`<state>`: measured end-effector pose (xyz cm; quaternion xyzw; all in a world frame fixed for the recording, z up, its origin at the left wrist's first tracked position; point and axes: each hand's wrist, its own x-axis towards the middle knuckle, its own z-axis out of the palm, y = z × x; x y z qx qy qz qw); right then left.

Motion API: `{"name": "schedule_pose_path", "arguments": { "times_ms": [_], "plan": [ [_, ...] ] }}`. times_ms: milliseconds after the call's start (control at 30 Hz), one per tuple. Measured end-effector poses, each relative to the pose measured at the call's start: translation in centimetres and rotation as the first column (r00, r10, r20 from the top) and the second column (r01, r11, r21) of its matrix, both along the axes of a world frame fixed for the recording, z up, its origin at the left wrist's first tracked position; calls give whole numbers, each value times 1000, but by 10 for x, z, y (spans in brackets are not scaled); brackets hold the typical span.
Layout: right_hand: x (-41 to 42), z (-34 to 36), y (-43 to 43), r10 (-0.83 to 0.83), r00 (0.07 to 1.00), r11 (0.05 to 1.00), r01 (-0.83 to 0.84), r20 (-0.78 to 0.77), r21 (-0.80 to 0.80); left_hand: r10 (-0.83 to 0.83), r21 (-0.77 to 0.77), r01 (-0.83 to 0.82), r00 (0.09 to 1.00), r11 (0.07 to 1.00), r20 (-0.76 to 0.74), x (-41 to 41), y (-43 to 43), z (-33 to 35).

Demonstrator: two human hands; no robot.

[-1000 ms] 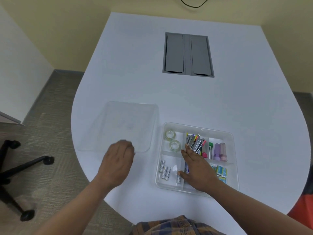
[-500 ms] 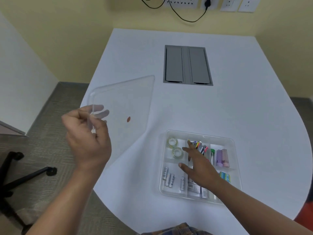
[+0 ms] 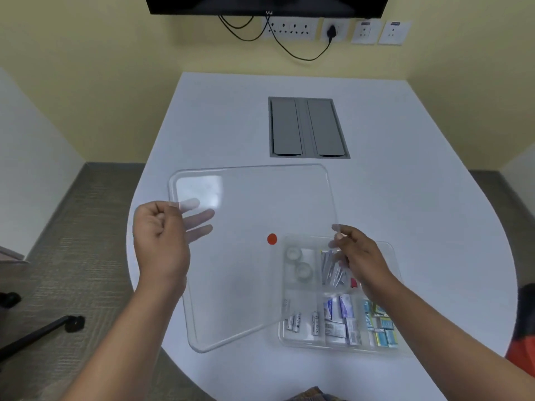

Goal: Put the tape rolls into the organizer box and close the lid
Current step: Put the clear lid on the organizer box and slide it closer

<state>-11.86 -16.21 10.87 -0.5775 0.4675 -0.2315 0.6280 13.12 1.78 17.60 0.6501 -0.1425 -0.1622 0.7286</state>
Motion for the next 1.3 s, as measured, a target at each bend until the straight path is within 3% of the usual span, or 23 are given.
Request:
{"name": "schedule_pose_path", "arguments": {
  "times_ms": [133, 367, 500, 967, 1300],
  "plan": [
    [-13, -2, 10, -128, 988, 991, 124, 85, 47, -119, -12, 119, 975, 993, -189, 7, 2, -12],
    [-21, -4, 30, -310, 944, 950, 306, 113, 57, -289, 219, 335, 933, 916, -216, 4, 16, -37],
    [-25, -3, 37, -367, 930, 930, 366, 9, 39, -344, 297, 408, 906, 863, -245, -1, 31, -58],
    [-111, -36, 11, -256, 903, 963, 209, -344, -168, -486, 677, 358, 874, 643, -1, -51, 5, -106],
    [-178, -65, -36, -247, 851, 966, 179, -463, -188, -575, 756, 378, 818, 535, -1, -117, -40, -142]
  ]
}}
